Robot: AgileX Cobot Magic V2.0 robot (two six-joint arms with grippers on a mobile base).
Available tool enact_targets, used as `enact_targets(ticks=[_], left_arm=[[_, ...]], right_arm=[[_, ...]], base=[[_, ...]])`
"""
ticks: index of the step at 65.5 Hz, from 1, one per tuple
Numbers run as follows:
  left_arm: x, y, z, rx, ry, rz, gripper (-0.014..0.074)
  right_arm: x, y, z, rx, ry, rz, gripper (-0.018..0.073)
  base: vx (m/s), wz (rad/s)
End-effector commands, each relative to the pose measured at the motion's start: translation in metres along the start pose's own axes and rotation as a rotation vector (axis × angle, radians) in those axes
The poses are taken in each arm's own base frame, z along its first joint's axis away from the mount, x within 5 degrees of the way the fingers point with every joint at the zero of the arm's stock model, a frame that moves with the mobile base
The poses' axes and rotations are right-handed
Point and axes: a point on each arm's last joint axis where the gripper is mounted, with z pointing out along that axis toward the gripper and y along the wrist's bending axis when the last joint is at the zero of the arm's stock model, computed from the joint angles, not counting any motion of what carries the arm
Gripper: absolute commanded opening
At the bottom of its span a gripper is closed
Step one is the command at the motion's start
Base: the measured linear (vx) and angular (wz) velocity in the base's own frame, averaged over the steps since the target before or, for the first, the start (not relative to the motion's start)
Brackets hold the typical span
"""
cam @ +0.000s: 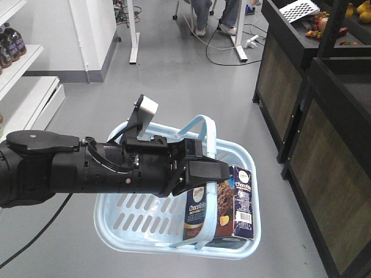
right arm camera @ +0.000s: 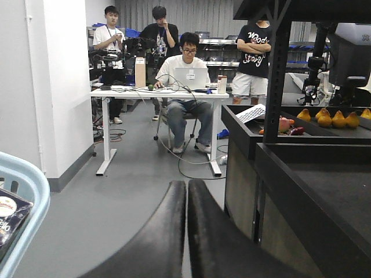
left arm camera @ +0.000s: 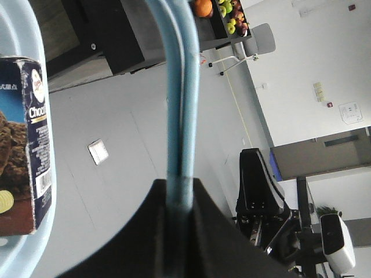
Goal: Left arm holds basket, right arm returns cookies
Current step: 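Turn the base toward the snack shelves, keeping the basket held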
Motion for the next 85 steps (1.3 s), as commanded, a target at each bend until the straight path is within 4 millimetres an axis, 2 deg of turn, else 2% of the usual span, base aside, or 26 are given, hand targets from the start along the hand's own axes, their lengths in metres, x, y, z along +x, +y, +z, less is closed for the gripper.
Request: enact_targets(ticks=[1, 85], left_arm=[[-0.0075, -0.028, -0.0091, 0.127, -0.051, -0.009, -0.0006], [-0.0075, -0.028, -0.0091, 0.127, -0.051, -0.009, -0.0006]], right_arm=[[-0.0077, 0.0001, -0.0013, 0.001, -0.086, -0.01, -0.0003], [-0.0077, 0.0001, -0.0013, 0.001, -0.086, -0.01, -0.0003]], base=[[0.39, -0.06], [0.38, -0.04]])
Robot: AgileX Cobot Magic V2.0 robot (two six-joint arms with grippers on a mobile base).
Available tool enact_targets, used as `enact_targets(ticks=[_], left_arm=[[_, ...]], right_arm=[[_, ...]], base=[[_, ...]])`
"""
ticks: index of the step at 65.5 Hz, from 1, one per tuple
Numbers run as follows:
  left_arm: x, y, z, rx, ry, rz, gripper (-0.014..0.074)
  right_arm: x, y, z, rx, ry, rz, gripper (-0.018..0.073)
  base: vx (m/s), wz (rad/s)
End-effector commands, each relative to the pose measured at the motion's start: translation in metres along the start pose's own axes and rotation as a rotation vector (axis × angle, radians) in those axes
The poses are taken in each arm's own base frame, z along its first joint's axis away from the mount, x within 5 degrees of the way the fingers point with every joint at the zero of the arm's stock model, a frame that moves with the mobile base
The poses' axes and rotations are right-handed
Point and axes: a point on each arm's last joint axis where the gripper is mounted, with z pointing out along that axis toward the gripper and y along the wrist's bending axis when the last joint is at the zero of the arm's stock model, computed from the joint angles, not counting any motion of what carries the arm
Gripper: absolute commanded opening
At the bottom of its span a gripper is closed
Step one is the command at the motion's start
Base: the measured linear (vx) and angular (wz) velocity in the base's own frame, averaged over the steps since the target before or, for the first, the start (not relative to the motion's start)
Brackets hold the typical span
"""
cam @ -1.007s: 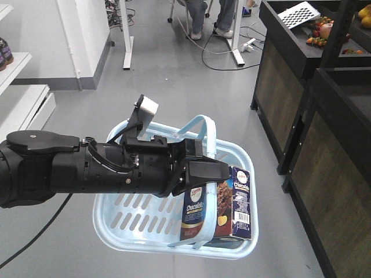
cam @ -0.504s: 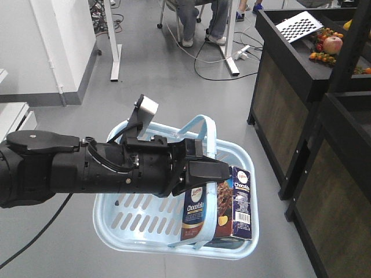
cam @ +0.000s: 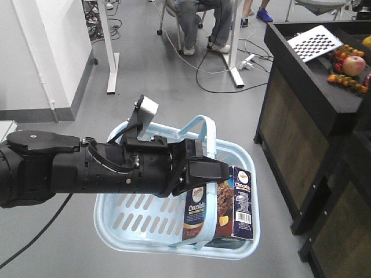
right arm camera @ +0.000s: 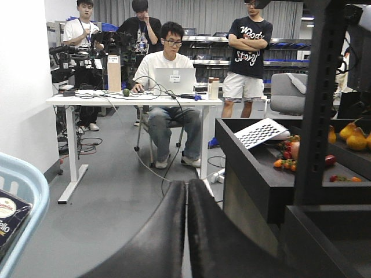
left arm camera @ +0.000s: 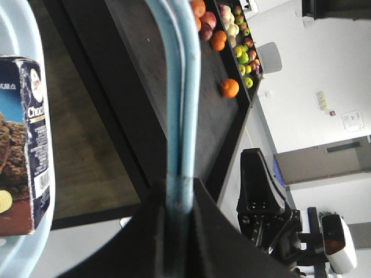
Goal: Left arm holds basket, right arm returns cookies
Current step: 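Turn the base toward the snack shelves, keeping the basket held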
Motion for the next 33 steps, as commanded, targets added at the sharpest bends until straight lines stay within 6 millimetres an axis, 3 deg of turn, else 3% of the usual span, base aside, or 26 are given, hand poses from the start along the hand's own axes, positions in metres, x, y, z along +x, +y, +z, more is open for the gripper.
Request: enact_targets(ticks=[1, 17, 33], left_arm=[[-0.0075, -0.028, -0.0092, 0.128, -0.05, -0.009, -0.0006], [-0.0075, -0.028, -0.0092, 0.128, -0.05, -0.009, -0.0006], [-0.0075, -0.028, -0.0092, 0.128, -0.05, -0.009, -0.0006]], right_arm=[[-0.0077, 0.0001, -0.0013, 0.001, -0.086, -0.01, -0.0003], [-0.0077, 0.0001, -0.0013, 0.001, -0.086, -0.01, -0.0003], [-0.0077, 0.0001, -0.0013, 0.001, -0.086, -0.01, -0.0003]], base=[[0.36, 0.05], [0.37, 0.19], [0.35, 0.59]])
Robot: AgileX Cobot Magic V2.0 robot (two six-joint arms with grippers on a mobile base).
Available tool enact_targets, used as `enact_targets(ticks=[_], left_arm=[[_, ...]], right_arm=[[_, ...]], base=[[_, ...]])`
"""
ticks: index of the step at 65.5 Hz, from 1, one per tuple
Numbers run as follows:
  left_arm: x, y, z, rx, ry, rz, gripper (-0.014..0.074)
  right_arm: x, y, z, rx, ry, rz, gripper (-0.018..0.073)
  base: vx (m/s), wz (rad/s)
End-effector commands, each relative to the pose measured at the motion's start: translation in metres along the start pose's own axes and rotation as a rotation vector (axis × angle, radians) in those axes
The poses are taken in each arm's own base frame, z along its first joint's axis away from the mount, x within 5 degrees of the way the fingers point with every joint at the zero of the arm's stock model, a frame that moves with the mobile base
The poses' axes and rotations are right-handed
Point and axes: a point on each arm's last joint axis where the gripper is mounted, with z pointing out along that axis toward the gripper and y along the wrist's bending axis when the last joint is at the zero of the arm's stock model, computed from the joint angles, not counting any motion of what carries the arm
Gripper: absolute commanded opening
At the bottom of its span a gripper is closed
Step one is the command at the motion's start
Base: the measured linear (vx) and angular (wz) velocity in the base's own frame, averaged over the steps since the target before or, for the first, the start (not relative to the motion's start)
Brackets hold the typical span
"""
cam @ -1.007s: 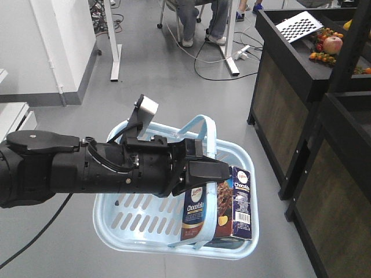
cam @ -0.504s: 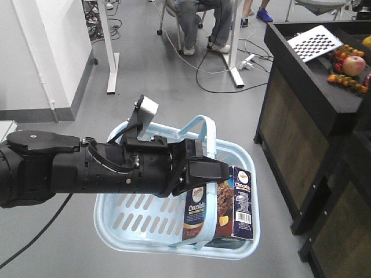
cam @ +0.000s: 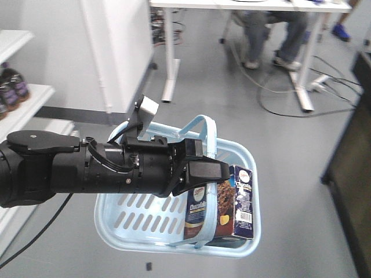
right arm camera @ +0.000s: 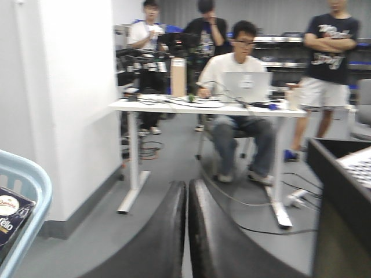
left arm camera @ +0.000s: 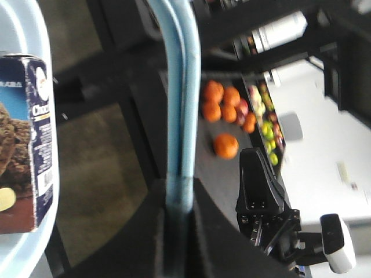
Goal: Left arm holds basket, right arm returns cookies
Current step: 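Turn the base toward the snack shelves, keeping the basket held, then drive up to the shelf with yellow drink bottles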
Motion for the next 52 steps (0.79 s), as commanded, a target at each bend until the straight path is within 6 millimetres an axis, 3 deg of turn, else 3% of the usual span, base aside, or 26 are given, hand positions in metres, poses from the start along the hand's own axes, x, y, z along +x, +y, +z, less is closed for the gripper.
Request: enact_targets(ticks=[1, 52], left_arm=[[-0.0076, -0.0281, -0.0093, 0.126, -0.052, -0.007, -0.0006], [-0.0076, -0.0281, -0.0093, 0.126, -0.052, -0.007, -0.0006]], right_arm=[[-0.0077, 0.0001, -0.0013, 0.001, -0.086, -0.01, -0.0003], [-0.0077, 0.0001, -0.0013, 0.001, -0.086, -0.01, -0.0003]], base=[[0.34, 0.69], [0.31, 0.62]])
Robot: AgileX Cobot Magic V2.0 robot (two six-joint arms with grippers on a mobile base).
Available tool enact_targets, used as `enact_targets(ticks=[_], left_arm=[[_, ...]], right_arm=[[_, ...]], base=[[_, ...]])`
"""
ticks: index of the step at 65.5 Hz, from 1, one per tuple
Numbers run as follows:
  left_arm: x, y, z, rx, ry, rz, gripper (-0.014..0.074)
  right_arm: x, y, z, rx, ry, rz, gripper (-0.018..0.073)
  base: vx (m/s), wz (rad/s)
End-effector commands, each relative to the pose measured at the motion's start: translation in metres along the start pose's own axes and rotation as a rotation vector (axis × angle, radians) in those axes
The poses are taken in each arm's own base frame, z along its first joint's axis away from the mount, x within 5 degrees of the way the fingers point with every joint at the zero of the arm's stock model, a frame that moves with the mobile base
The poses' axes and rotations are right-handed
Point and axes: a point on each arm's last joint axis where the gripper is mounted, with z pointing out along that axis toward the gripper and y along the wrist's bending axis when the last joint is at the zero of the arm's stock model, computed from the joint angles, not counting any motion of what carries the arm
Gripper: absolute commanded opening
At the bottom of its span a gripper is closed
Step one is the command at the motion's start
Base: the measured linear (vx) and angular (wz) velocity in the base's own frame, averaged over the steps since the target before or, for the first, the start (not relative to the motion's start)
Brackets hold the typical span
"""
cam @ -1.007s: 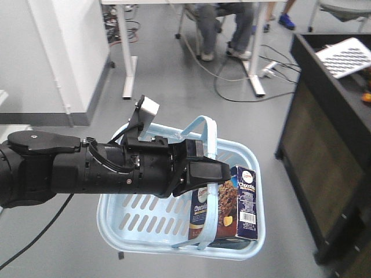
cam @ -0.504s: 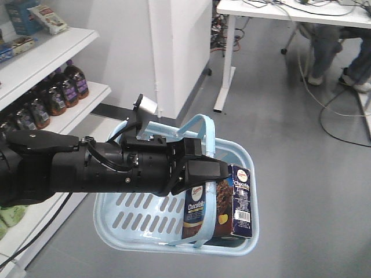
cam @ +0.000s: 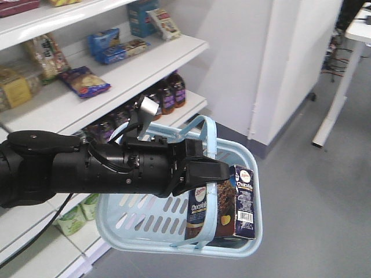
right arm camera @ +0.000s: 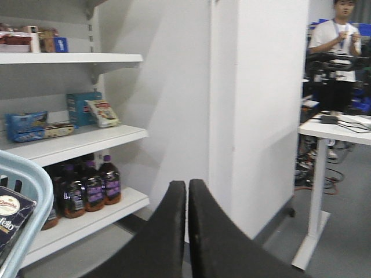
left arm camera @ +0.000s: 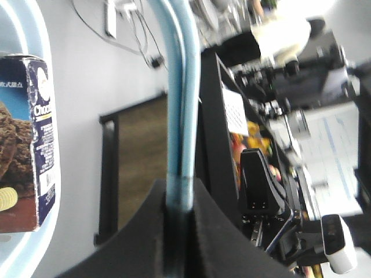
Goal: Left arm holds basket, right arm returns cookies
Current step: 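Drive up to the shelf with yellow drink bottles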
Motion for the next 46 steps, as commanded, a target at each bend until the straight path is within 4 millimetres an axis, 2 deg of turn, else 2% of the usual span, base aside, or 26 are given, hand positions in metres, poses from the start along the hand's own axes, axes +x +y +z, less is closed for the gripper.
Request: enact_targets(ticks=[1, 46], left_arm=[[-0.0074, -0.0284, -0.0094, 0.128, -0.05, -0.007, -0.0006], [-0.0074, -0.0284, -0.0094, 0.128, -0.05, -0.007, -0.0006]], right_arm=[[-0.0077, 0.0001, -0.0013, 0.001, -0.086, -0.01, -0.0003], [-0.0077, 0.0001, -0.0013, 0.001, -0.086, -0.01, -0.0003]], base=[[0.3, 0.78], [0.25, 0.78]])
